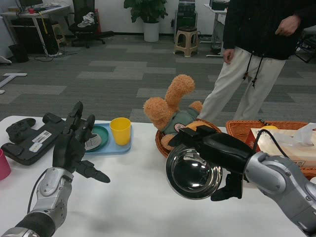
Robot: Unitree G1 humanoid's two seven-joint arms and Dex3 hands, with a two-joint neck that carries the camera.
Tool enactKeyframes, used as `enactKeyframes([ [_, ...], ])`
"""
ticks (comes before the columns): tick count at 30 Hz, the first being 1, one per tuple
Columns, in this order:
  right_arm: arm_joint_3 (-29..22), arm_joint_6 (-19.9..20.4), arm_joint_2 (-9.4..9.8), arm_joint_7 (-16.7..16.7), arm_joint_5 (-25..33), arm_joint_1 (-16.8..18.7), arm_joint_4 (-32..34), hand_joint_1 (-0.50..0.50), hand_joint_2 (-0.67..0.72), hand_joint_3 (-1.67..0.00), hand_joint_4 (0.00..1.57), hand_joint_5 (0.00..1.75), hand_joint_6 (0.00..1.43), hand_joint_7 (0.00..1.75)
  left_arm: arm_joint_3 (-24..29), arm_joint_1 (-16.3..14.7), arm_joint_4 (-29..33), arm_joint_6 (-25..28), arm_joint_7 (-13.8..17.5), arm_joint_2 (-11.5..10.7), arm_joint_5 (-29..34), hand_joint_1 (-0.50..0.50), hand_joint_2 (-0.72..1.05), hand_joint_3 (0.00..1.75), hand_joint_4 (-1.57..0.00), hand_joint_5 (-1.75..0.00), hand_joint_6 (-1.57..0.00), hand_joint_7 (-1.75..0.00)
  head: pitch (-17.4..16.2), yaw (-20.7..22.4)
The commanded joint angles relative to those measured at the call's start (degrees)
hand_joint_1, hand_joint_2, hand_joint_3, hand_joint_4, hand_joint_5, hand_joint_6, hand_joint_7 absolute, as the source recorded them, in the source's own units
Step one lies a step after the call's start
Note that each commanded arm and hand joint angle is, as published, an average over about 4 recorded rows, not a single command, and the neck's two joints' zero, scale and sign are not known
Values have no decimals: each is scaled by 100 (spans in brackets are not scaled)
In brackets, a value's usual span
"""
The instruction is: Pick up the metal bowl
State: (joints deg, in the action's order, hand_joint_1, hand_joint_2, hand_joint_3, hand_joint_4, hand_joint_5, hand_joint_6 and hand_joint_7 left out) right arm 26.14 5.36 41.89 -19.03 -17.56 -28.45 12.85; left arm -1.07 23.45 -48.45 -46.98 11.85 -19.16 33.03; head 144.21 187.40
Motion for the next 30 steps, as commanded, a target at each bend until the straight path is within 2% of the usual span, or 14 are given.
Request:
enactKeyframes([
  [1, -13, -35, -59, 4, -28, 46, -2, -46, -41, -155, 12, 150, 0, 154, 41, 46, 46, -83, -7, -31, -117, -50, -33, 9, -15, 0, 0, 0, -15, 4],
  [7, 22, -81, -136, 4, -79, 22, -2, -46, -41, -151, 14, 145, 0, 154, 45, 28, 66, -101, -7, -86, -191, -50, -35, 9, -15, 0, 0, 0, -31, 9],
  [11, 40, -88, -160, 4, -99, 2, -2, -46, -41, -151, 14, 155, 0, 154, 45, 24, 85, -110, -7, -101, -191, -50, -37, 9, -15, 0, 0, 0, -47, 22],
  [14, 42, -88, -188, 4, -112, -9, -9, -46, -41, -155, 14, 155, 0, 154, 52, 11, 96, -105, -7, -114, -191, -50, -35, 9, -15, 0, 0, 0, -78, 14],
  [17, 55, -88, -210, 4, -129, -18, -17, -46, -41, -153, 14, 148, 0, 154, 54, -7, 105, -110, -9, -139, -185, -50, -37, 9, -15, 0, 0, 0, -120, 7],
  [21, 58, -88, -252, 4, -151, -20, -24, -46, -41, -151, 14, 155, 0, 154, 49, -16, 107, -110, -16, -150, -183, -50, -37, 9, -15, 0, 0, 0, -152, -3],
  [26, 62, -88, -276, 0, -151, -35, -57, -46, -46, -153, 14, 155, 0, 154, 45, -18, 88, -103, -16, -183, -176, -50, -37, 9, -15, 0, 0, 0, -179, 15],
  [30, 75, -88, -294, -5, -151, -73, -101, -46, -43, -157, 14, 155, 0, 154, 49, -5, 74, -105, -16, -189, -174, -50, -37, 9, -15, 0, 0, 0, -210, 25],
])
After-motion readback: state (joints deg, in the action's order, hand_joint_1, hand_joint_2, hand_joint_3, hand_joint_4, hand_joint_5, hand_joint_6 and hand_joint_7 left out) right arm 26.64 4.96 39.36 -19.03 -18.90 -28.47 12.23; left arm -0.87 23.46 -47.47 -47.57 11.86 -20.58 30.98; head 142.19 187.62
